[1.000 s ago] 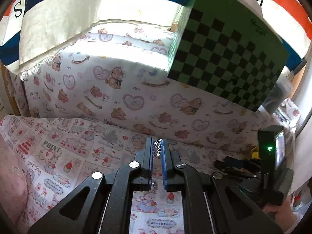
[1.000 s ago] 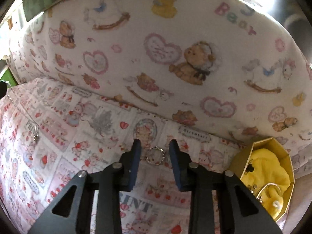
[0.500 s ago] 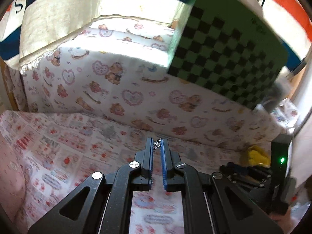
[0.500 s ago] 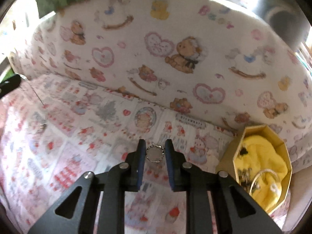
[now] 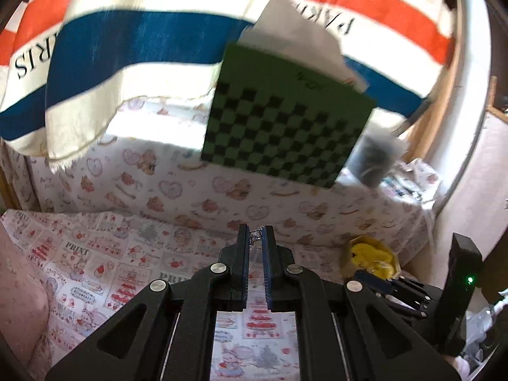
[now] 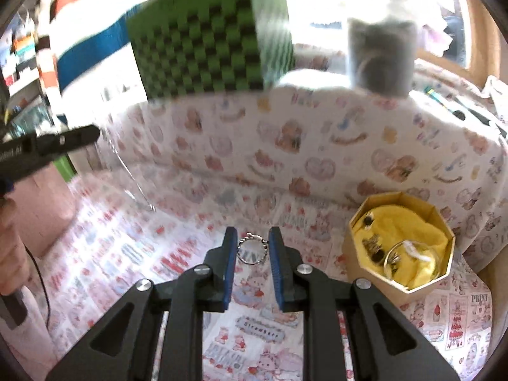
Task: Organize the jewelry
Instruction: 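Carry the ring with the right gripper while the left gripper carries the chain to the yellow box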
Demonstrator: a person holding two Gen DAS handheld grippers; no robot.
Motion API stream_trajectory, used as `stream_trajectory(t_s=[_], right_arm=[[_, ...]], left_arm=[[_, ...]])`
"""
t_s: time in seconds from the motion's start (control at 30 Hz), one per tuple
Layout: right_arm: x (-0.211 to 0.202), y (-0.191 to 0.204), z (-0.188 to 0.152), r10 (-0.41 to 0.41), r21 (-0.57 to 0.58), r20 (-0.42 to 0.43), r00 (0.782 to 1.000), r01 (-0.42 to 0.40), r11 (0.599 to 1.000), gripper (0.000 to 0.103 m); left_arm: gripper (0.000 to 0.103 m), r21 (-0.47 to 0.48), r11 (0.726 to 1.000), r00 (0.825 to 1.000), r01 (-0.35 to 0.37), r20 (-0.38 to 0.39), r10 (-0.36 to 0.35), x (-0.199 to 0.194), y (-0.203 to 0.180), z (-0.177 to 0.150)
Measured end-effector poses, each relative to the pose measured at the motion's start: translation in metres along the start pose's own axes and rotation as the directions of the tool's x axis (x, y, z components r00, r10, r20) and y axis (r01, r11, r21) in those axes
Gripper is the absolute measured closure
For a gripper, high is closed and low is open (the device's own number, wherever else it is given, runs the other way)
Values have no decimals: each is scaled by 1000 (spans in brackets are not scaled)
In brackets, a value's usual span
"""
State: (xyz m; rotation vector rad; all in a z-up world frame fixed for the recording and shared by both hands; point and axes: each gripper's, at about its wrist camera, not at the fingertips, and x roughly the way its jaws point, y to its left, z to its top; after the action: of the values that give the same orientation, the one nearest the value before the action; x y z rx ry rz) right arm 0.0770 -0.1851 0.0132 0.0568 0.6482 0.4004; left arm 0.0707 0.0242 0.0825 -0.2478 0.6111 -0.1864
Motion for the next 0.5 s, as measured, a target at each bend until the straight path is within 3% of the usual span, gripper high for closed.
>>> stream_trajectory(t_s=[0.1, 0.2, 0.5], right_arm=[[-13, -11, 8, 5, 10, 46, 999, -5, 1000, 84], [-28, -25, 12, -3, 25, 88, 996, 1, 1000, 84], [-45, -60, 27, -10, 119, 187, 982, -13, 993, 84]], left_arm=[[96, -13, 998, 998, 62, -8, -63, -9, -5, 2], [96, -9, 997, 997, 79, -16, -79, -13, -11, 2], [96, 68, 997, 1000, 30, 3, -31, -23, -34, 8]])
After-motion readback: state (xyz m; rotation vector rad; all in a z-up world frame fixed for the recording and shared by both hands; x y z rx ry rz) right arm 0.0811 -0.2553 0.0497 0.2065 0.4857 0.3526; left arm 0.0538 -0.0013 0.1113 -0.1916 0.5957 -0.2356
